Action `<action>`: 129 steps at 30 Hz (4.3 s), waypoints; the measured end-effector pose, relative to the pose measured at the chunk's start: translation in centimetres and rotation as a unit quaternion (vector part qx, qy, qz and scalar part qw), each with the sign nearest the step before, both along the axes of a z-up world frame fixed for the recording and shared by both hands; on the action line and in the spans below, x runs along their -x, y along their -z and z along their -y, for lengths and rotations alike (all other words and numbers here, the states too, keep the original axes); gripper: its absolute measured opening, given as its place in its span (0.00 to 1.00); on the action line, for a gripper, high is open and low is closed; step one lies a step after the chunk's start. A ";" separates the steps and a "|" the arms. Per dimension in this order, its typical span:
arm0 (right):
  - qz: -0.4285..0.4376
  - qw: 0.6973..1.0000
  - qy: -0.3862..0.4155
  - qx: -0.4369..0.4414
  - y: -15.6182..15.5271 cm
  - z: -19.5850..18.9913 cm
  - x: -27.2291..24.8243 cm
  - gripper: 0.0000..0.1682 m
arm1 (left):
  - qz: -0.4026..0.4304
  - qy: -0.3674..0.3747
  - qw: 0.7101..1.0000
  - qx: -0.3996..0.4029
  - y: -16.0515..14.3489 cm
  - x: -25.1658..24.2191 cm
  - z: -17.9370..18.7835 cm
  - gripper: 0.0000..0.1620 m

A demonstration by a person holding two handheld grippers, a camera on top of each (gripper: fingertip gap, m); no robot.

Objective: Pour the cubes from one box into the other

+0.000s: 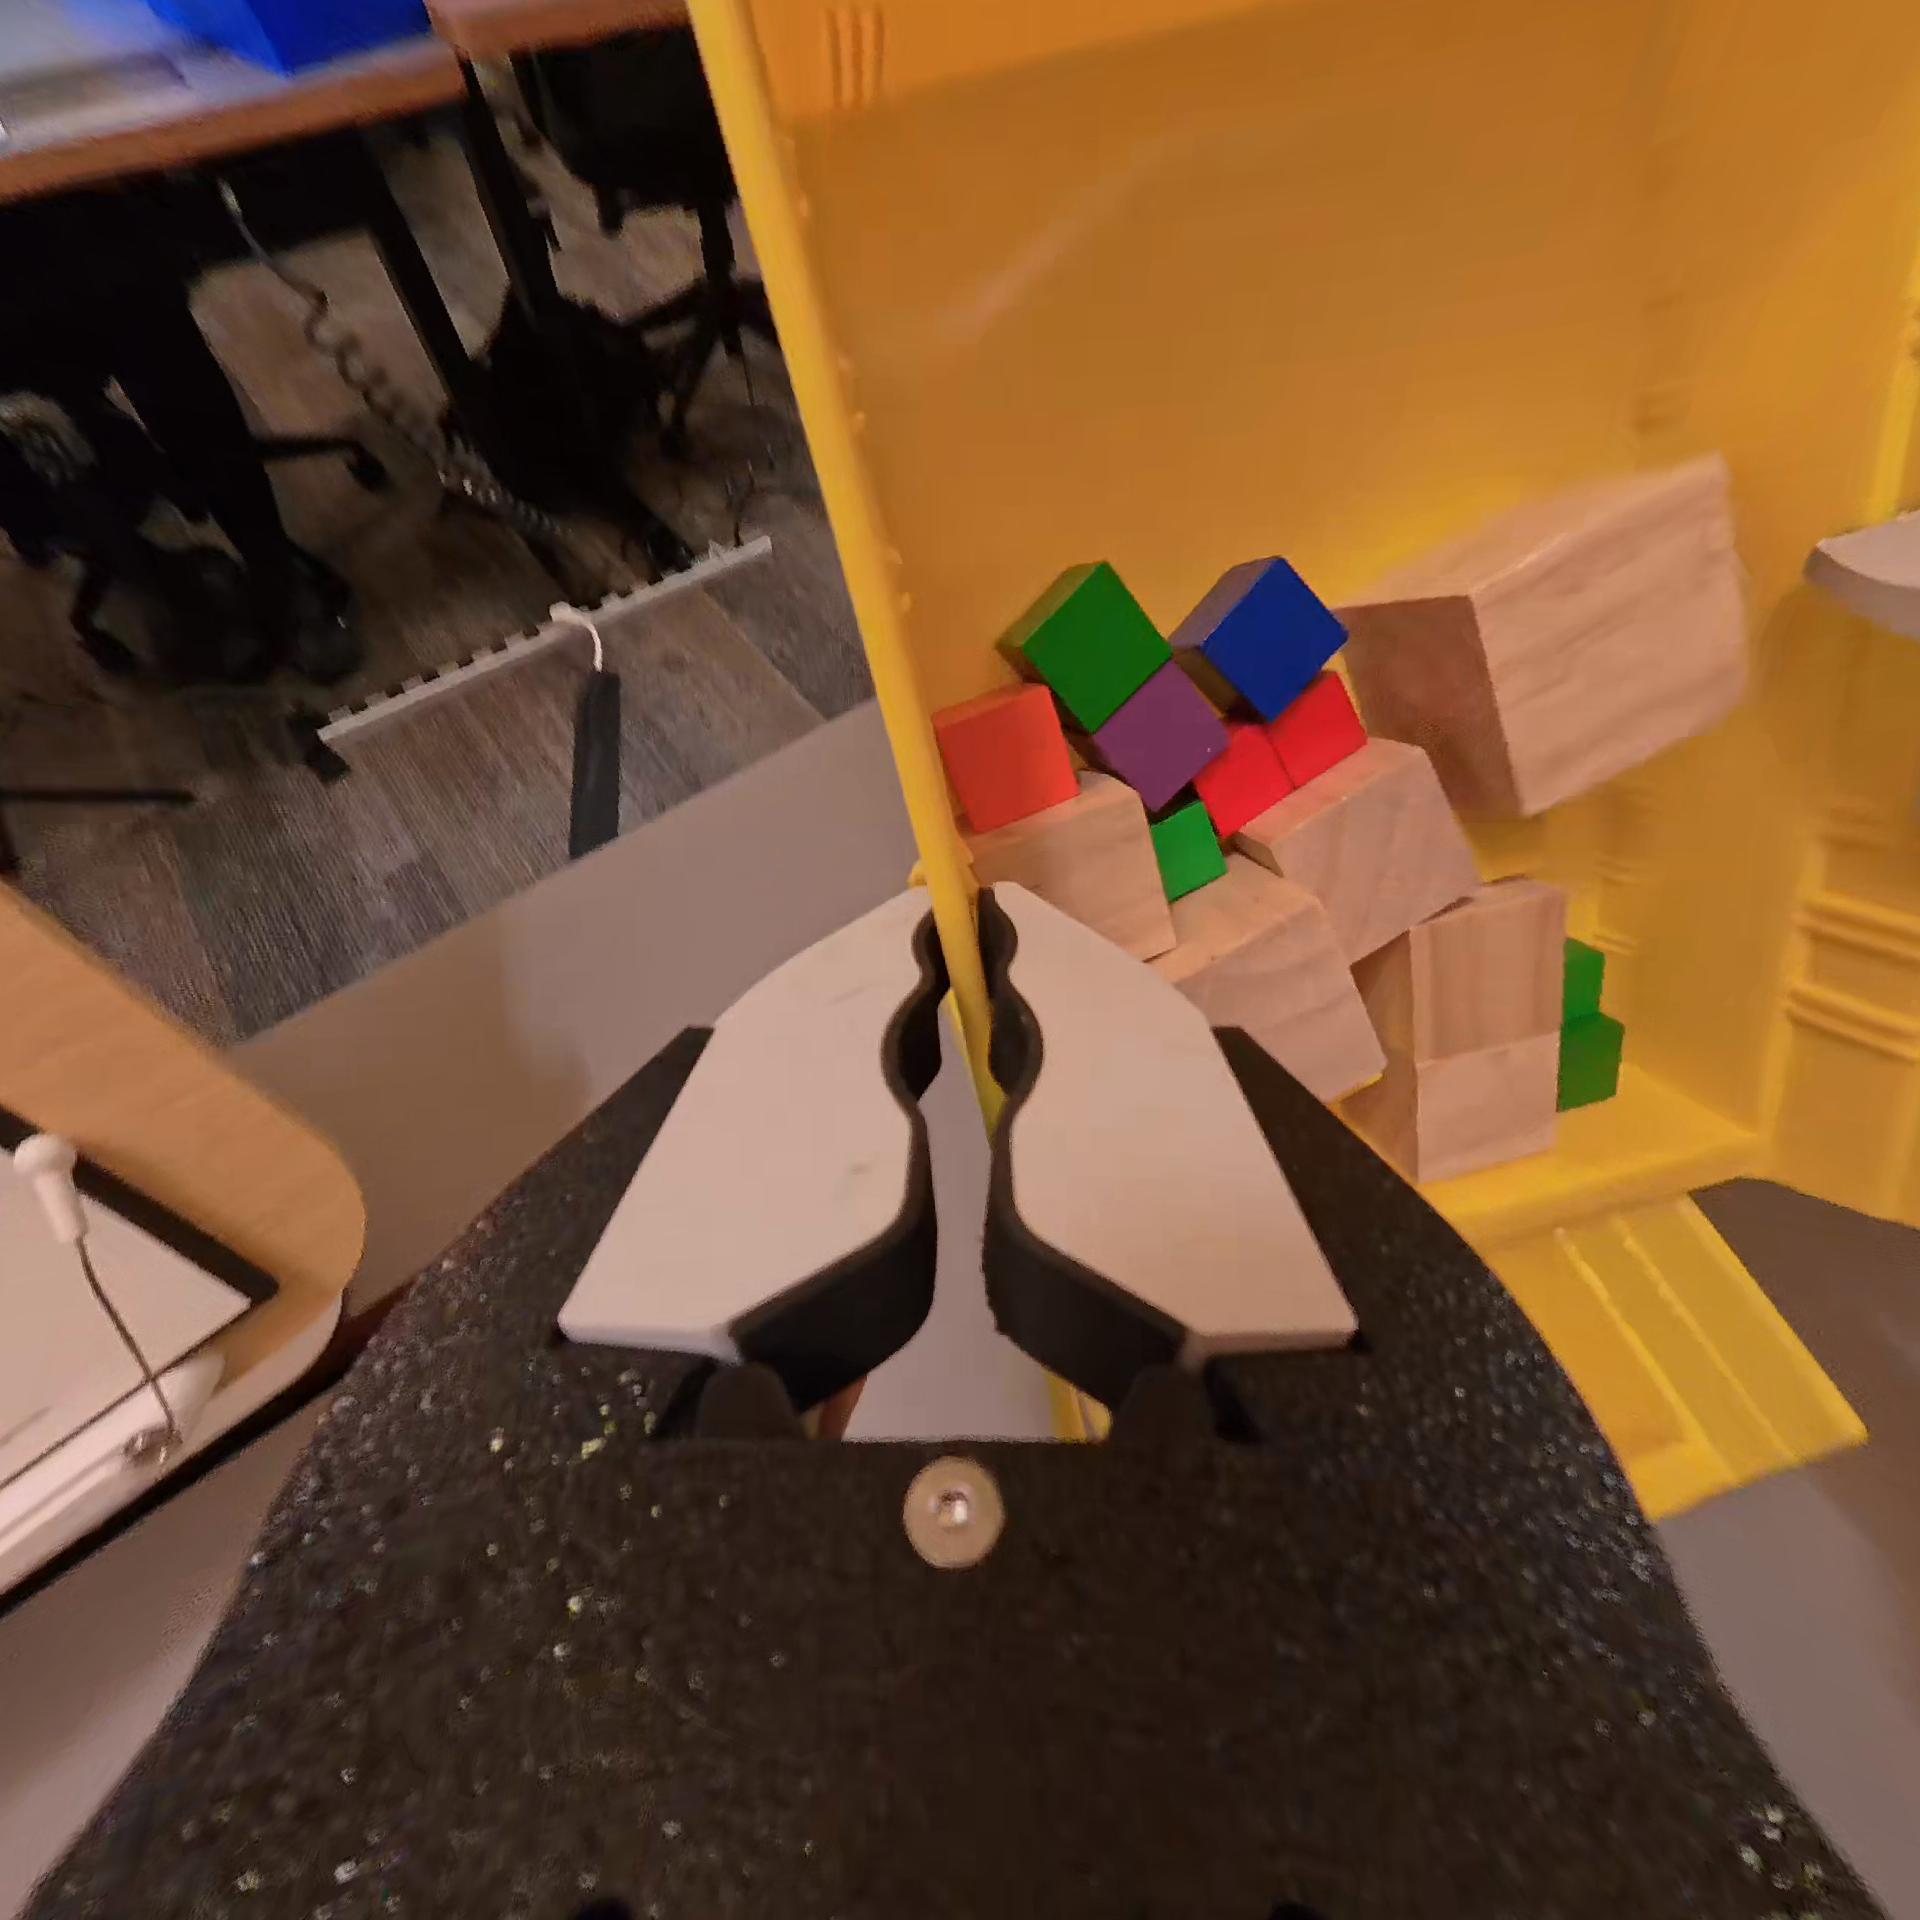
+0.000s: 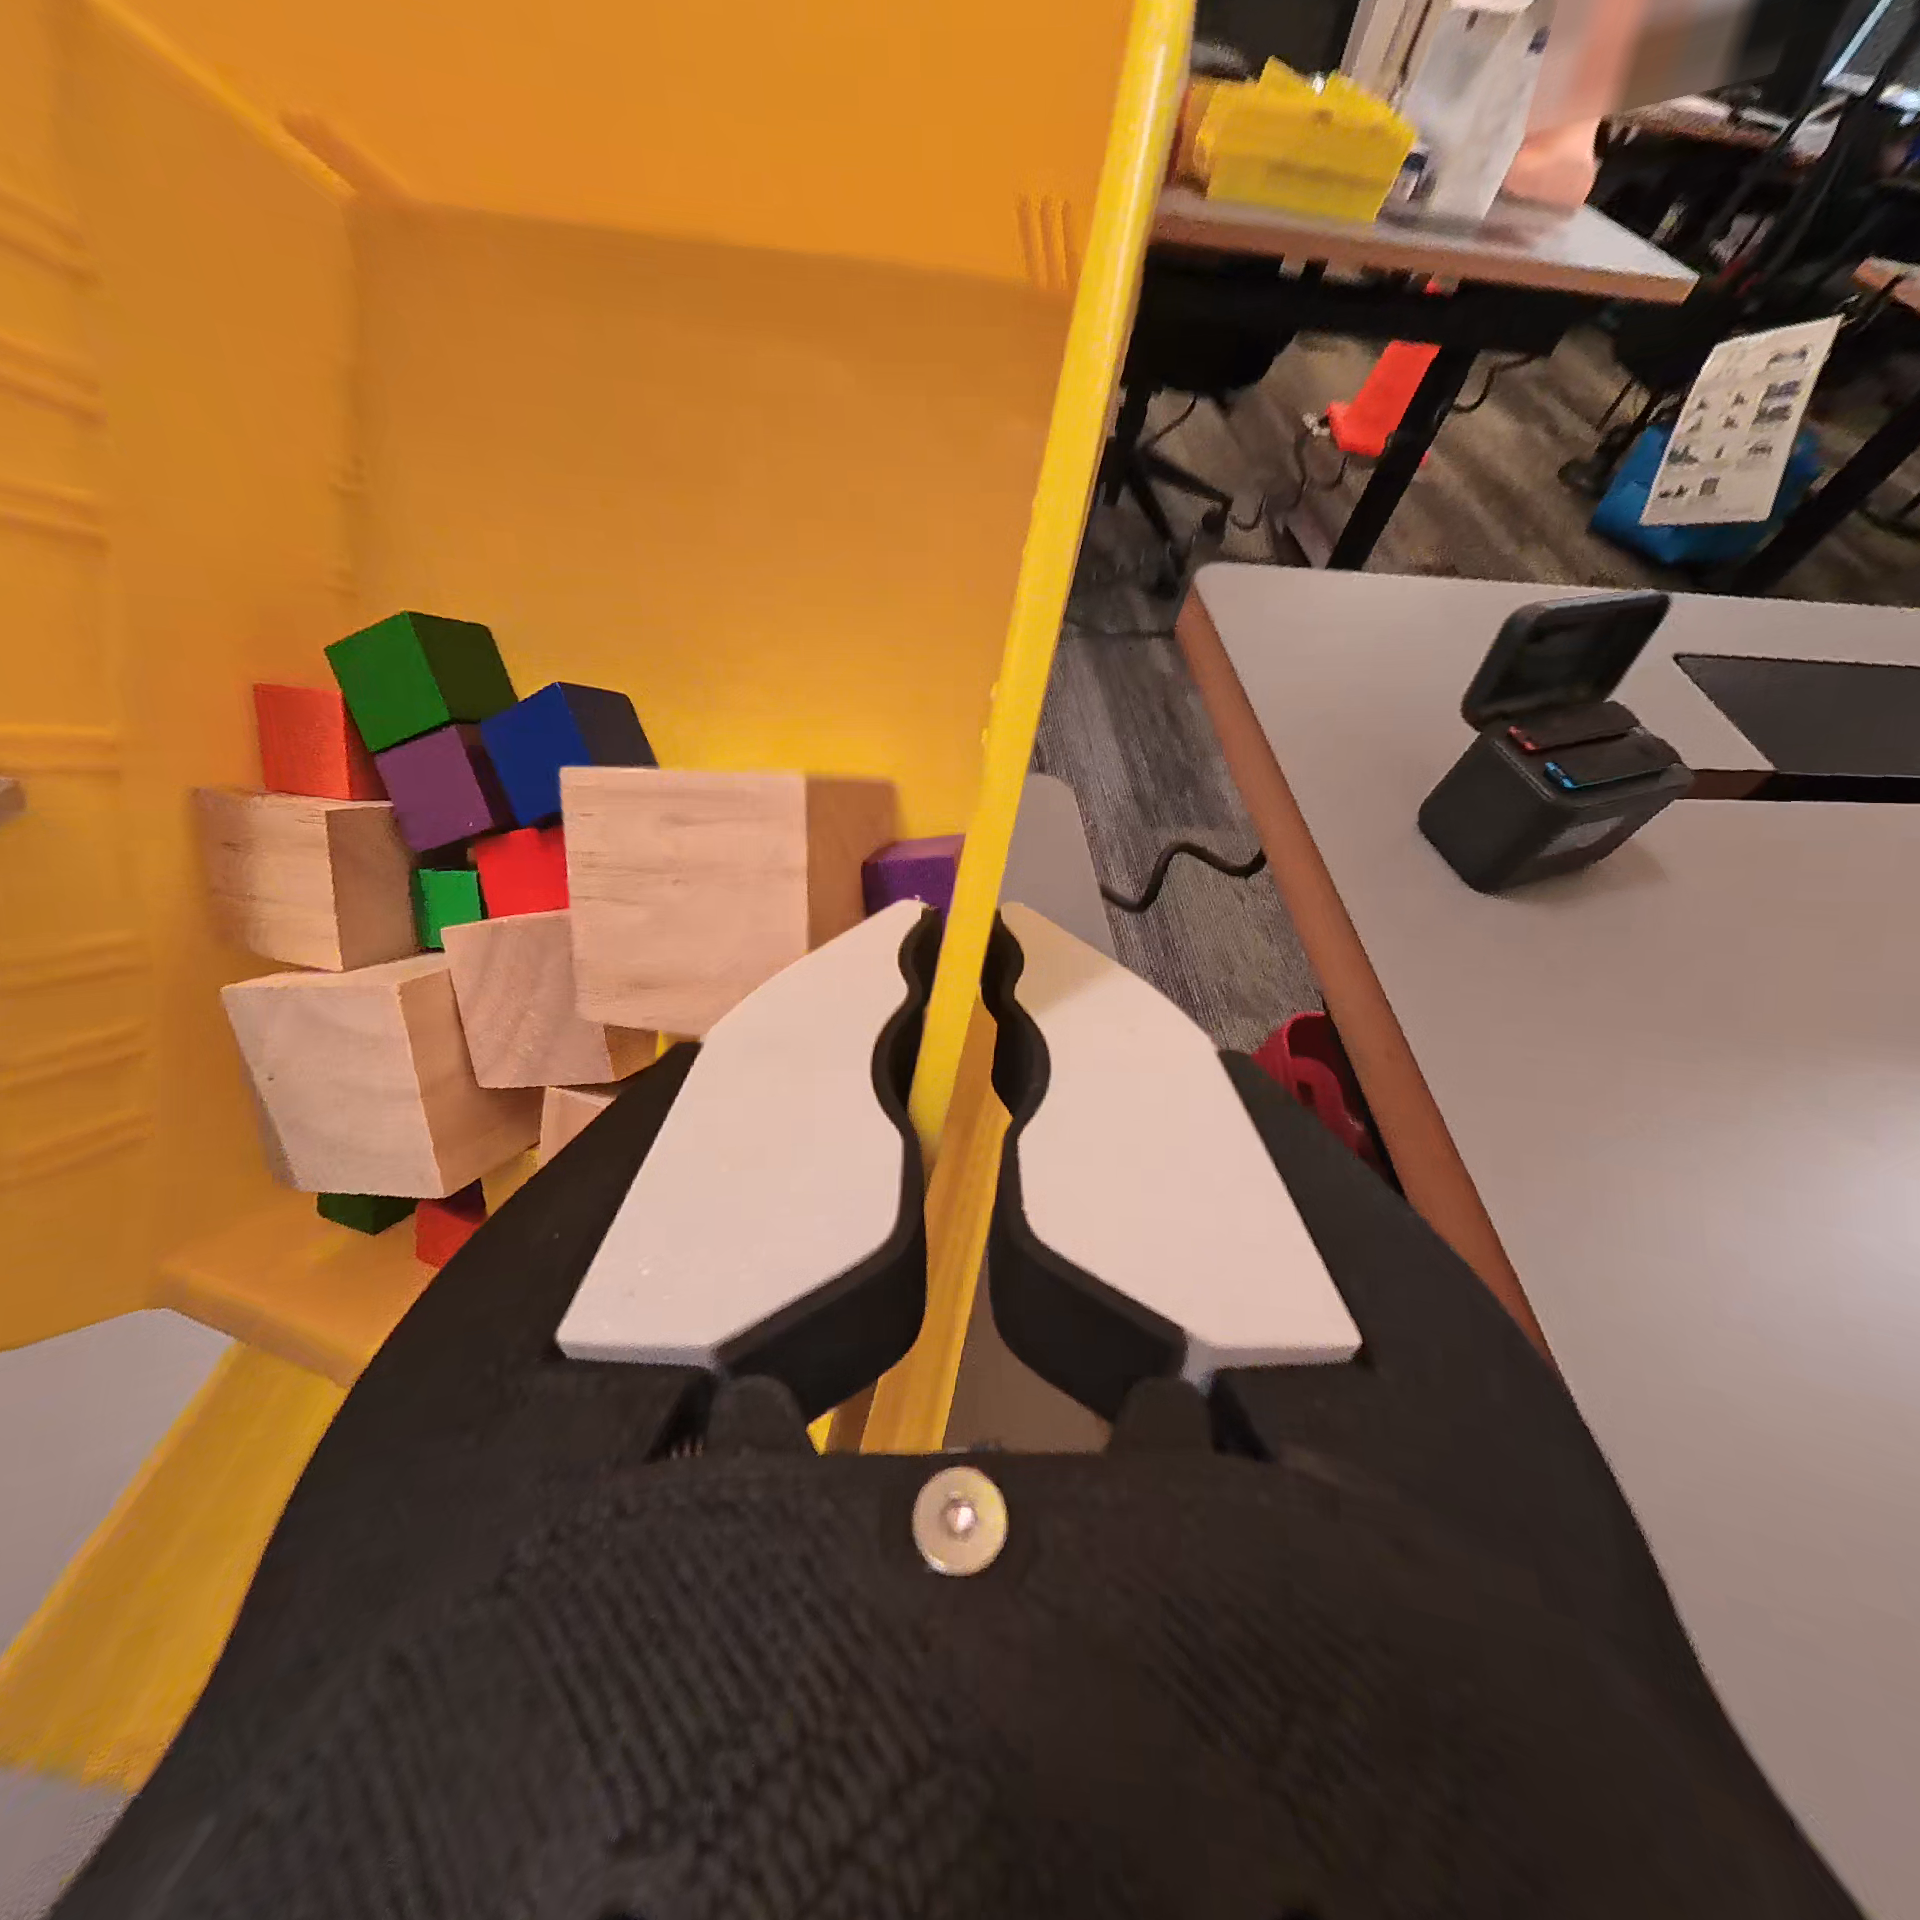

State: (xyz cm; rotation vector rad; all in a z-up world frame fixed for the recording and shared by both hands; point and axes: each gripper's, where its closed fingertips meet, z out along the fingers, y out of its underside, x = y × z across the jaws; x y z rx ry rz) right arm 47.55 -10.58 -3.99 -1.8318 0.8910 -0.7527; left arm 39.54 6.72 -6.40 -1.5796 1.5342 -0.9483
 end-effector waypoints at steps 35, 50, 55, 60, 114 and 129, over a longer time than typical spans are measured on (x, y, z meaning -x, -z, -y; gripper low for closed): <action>0.240 0.919 0.014 -0.312 -3.0 3.9 -1.4 0.04 | 0.327 -0.039 0.944 0.022 -2.8 -1.7 4.2 0.02; 0.234 0.911 -0.012 -0.339 -2.3 3.2 -2.3 0.04 | 0.326 -0.029 0.945 0.020 -1.8 -2.3 3.7 0.03; 0.256 0.900 -0.015 -0.353 -2.8 3.4 -2.2 0.04 | 0.342 -0.013 0.940 0.018 -2.1 -2.1 4.0 0.04; 0.268 0.893 -0.025 -0.360 -3.1 3.5 -2.4 0.04 | 0.343 -0.004 0.939 0.006 -2.3 -2.2 4.1 0.04; 0.350 0.847 -0.061 -0.395 -7.7 2.9 0.0 0.04 | 0.389 -0.029 0.920 -0.036 -5.7 0.4 3.6 0.03; 0.376 0.825 -0.060 -0.417 -9.4 3.3 1.5 0.04 | 0.414 -0.027 0.907 -0.073 -8.4 1.6 3.5 0.03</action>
